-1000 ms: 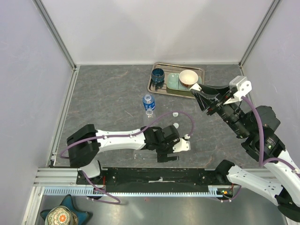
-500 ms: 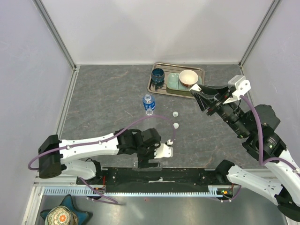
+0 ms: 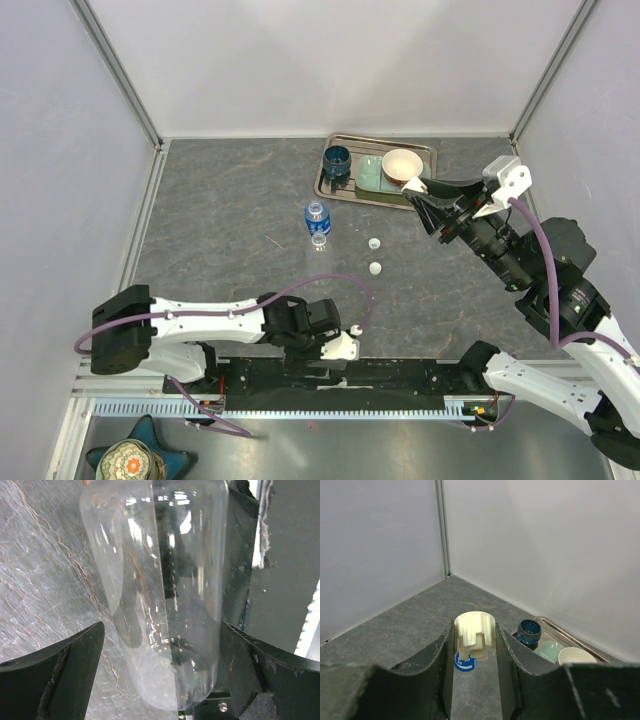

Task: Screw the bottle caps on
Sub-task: Pick up the plastic bottle at the center of the board.

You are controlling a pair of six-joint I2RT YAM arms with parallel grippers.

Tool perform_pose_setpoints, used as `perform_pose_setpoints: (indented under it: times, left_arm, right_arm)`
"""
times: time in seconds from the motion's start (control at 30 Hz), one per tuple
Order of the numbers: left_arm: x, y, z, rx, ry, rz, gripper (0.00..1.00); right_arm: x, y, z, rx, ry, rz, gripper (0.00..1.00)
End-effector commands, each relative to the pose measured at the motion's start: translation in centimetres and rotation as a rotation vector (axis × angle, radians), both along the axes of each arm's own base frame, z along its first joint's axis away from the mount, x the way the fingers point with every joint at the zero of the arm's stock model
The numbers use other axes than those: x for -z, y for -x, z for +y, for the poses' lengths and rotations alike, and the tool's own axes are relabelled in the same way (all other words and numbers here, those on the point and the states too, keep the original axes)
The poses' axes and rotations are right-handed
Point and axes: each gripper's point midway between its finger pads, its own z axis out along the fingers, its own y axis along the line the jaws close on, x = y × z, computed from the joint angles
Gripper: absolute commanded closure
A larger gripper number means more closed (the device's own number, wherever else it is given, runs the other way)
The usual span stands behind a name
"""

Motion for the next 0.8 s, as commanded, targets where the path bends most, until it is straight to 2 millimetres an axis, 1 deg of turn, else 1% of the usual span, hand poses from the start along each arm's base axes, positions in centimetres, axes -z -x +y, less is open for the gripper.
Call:
perform_pose_setpoints:
  times: [0.0, 0.13, 0.23, 0.27, 0.3, 0.33, 0.4, 0.43, 0.5, 0.53, 0.67, 0.7, 0.77]
  left_arm:
    - [0.8, -0.9, -1.2, -0.002, 0.026, -0.048, 0.01]
    - [2.0, -1.3, -0.2, 0.014, -0.001, -0.081, 0.01]
    - [2.6, -1.8, 0.1, 0.022, -0.001, -0.111, 0.01]
    - [2.5, -1.9, -0.1, 0.027, 0.012, -0.116, 0.01]
    - [2.6, -2.3, 0.1, 0.021, 0.007, -0.143, 0.01]
    - [2.7, -2.3, 0.2, 0.023, 0.007, -0.147, 0.03]
    - [2.7, -2.7, 0.0, 0.016, 0.023, -0.169, 0.11]
    - [2.7, -2.9, -0.1, 0.012, 0.031, -0.180, 0.20]
    - [2.4, -3.4, -0.6, 0.008, 0.054, -0.204, 0.29]
    - [2.3, -3.5, -0.7, 0.004, 0.059, -0.210, 0.37]
    - [1.3, -4.2, -1.0, -0.016, 0.076, -0.244, 0.45]
    - [0.7, -4.7, -1.2, -0.027, 0.082, -0.262, 0.46]
    - [-0.9, -5.2, -0.6, -0.053, 0.093, -0.277, 0.48]
  right_arm:
    - [-2.0, 0.6, -0.3, -0.011, -0.033, -0.036, 0.96]
    - [-2.0, 0.7, -0.5, -0.011, -0.032, -0.039, 0.97]
    - [-2.0, 0.8, -0.7, -0.006, -0.034, -0.040, 0.97]
    - [-2.0, 0.9, -0.7, -0.008, -0.036, -0.040, 0.98]
    - [-1.9, 0.8, -0.7, -0.008, -0.033, -0.037, 0.98]
    - [-1.8, 0.8, -0.6, -0.009, -0.032, -0.036, 0.98]
    - [-1.7, 0.8, -0.5, -0.014, -0.030, -0.033, 0.98]
    - [-1.6, 0.8, -0.5, -0.015, -0.025, -0.031, 0.98]
    - [-1.3, 0.7, -0.3, -0.019, -0.021, -0.023, 0.99]
    - [-1.0, 0.7, -0.2, -0.020, -0.017, -0.015, 0.99]
    - [0.0, 0.7, 0.6, -0.051, 0.009, 0.015, 0.99]
    - [0.2, 0.7, 0.8, -0.058, 0.015, 0.022, 0.99]
    - [1.1, 0.7, 1.3, -0.078, 0.042, 0.050, 0.99]
